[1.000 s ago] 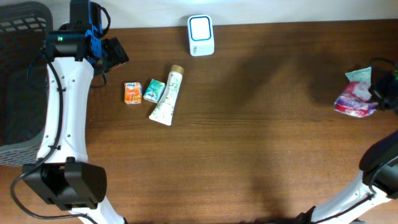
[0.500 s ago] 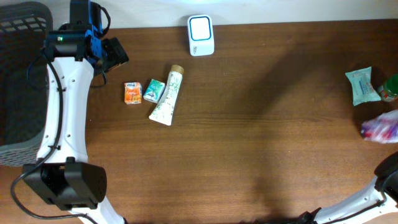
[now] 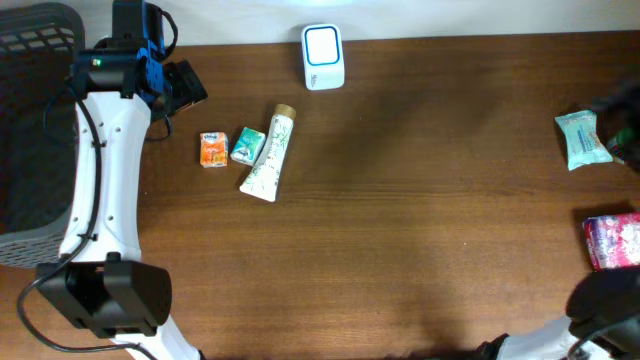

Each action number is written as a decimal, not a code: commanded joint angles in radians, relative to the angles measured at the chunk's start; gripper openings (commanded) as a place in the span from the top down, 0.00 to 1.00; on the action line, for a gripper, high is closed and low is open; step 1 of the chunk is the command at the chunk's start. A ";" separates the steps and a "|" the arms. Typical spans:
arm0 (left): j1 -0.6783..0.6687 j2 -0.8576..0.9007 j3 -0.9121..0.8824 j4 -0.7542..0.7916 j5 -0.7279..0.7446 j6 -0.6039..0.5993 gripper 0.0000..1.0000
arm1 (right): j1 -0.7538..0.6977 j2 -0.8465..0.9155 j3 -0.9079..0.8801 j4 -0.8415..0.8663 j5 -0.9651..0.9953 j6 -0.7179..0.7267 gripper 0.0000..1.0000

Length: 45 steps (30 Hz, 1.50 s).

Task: Scan the item barcode
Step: 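Reach the right gripper to the white tube and grasp it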

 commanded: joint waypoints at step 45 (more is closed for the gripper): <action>-0.002 0.000 -0.001 -0.002 -0.007 -0.009 0.01 | 1.149 0.760 -0.042 0.872 -0.005 0.484 0.86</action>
